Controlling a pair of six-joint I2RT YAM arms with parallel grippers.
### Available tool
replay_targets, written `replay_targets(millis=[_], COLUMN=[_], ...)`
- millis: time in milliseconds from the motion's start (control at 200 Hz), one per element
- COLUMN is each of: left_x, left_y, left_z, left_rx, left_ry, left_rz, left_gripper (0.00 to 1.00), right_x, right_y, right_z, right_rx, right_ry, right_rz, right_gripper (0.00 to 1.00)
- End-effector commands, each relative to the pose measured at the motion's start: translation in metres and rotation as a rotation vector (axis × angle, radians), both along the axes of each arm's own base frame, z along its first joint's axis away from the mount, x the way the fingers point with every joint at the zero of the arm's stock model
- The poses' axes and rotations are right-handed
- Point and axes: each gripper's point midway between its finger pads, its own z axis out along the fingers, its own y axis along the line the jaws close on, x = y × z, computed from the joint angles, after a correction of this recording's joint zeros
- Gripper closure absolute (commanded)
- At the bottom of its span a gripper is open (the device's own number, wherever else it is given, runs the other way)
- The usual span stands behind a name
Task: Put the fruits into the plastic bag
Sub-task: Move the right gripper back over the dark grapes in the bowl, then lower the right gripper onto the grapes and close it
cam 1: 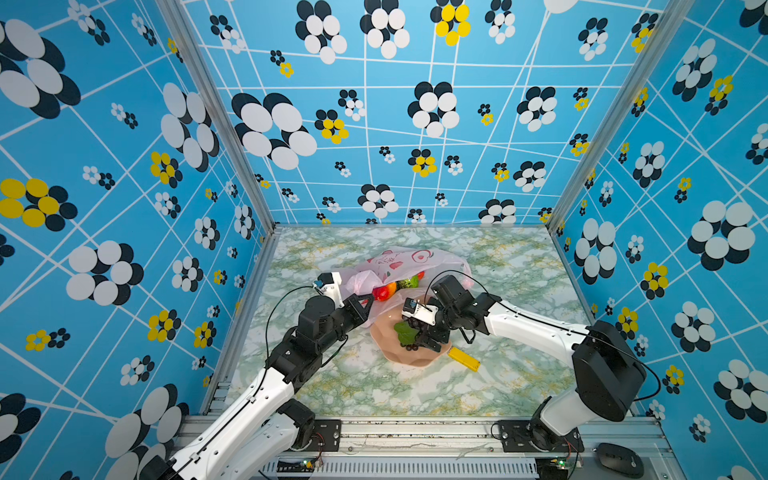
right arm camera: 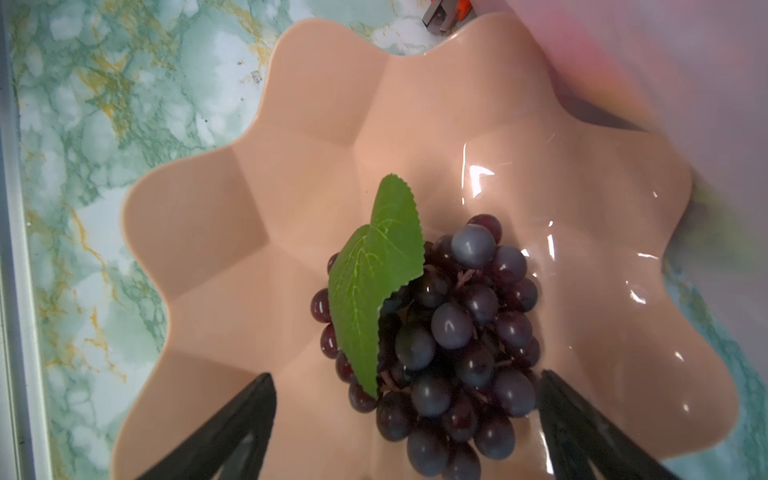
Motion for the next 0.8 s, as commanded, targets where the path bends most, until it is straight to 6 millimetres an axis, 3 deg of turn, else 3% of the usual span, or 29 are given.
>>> replay_targets(millis=[0,795], left_x=[0.001,0.01], left_y=[0.001,-0.002], left_z=[-0.001,-0.007], left_rx=[0.002,0.016], left_ry=[-0.017,0.0], left_rz=[0.008,0.005], left_gripper=[1.0,1.0], right_x=[0.002,0.009], right_y=[0.002,-0.004], right_z=[-0.001,-0.049], right_rx=[-0.046,-0.241], right_ry=[-0.007,-0.009], right_rz=[0.037,0.088], right_gripper=[0.01,0.01])
